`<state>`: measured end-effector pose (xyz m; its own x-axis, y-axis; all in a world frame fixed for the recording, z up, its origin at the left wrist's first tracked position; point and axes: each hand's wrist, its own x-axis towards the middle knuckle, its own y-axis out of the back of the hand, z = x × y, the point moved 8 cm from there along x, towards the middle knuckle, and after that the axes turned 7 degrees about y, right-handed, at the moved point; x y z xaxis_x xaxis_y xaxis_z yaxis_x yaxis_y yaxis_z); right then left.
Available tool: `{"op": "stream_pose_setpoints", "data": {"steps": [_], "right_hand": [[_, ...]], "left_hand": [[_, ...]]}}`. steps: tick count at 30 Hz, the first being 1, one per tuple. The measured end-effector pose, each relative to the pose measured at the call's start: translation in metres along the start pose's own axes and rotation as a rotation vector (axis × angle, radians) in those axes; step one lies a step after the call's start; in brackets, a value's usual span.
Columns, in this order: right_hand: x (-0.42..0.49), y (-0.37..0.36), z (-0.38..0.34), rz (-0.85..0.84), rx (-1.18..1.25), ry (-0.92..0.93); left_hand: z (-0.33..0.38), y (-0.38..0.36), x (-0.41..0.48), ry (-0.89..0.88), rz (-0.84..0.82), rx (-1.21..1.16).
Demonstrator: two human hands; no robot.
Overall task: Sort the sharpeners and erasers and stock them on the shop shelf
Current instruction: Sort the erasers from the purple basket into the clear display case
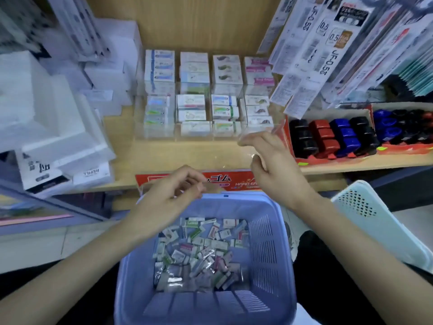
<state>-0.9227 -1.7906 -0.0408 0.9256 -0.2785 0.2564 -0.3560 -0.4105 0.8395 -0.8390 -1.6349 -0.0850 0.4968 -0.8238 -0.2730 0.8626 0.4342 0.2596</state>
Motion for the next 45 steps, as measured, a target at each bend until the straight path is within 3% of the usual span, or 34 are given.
{"op": "stream_pose_setpoints", "data": {"steps": [2,3,6,8,12,15,20,25,28,30,33,35,39,41,45], "right_hand": [[-0.036,-0.03,-0.027,-0.015,0.074,0.067],[-0.053,-0.053,-0.032,-0.1,0.107,0.063],[-0.102,-0.147,-0.011,-0.561,0.254,-0.12],[-0.135,-0.202,0.02,-0.727,0.346,-0.311],[-0.182,-0.271,0.072,-0.69,0.465,-0.621],[-0.206,-0.308,0.094,-0.711,0.437,-0.703],[-0.228,-0.336,0.108,-0.645,0.339,-0.637],[-0.239,-0.353,0.079,-0.787,0.335,-0.375],[-0.246,-0.36,0.065,-0.783,0.429,-0.357],[-0.245,-0.36,0.063,-0.755,0.448,-0.352],[-0.242,-0.361,0.061,-0.747,0.408,-0.289],[-0.241,-0.363,0.057,-0.756,0.355,-0.24],[-0.244,-0.375,0.059,-0.811,0.262,-0.225],[-0.244,-0.378,0.063,-0.841,0.224,-0.268],[-0.243,-0.383,0.055,-0.913,0.075,-0.275]], "left_hand": [[-0.039,-0.021,-0.017,0.036,-0.137,0.113],[-0.065,-0.029,-0.023,0.08,-0.193,0.165],[-0.149,-0.039,-0.031,0.245,-0.241,0.222],[-0.202,-0.047,-0.031,0.34,-0.266,0.247],[-0.273,-0.068,-0.026,0.451,-0.248,0.268],[-0.312,-0.086,-0.021,0.461,-0.251,0.278],[-0.369,-0.115,-0.034,0.474,-0.472,0.659],[-0.396,-0.132,-0.036,0.437,-0.471,0.94],[-0.4,-0.142,-0.038,0.408,-0.478,1.02],[-0.382,-0.141,-0.032,0.278,-0.412,1.065],[-0.356,-0.139,-0.032,0.136,-0.295,1.007],[-0.35,-0.144,-0.035,0.133,-0.333,0.909],[-0.37,-0.139,-0.039,0.461,-0.394,0.57],[-0.366,-0.127,-0.039,0.544,-0.329,0.393],[-0.363,-0.098,-0.033,0.612,-0.14,0.396]]}}
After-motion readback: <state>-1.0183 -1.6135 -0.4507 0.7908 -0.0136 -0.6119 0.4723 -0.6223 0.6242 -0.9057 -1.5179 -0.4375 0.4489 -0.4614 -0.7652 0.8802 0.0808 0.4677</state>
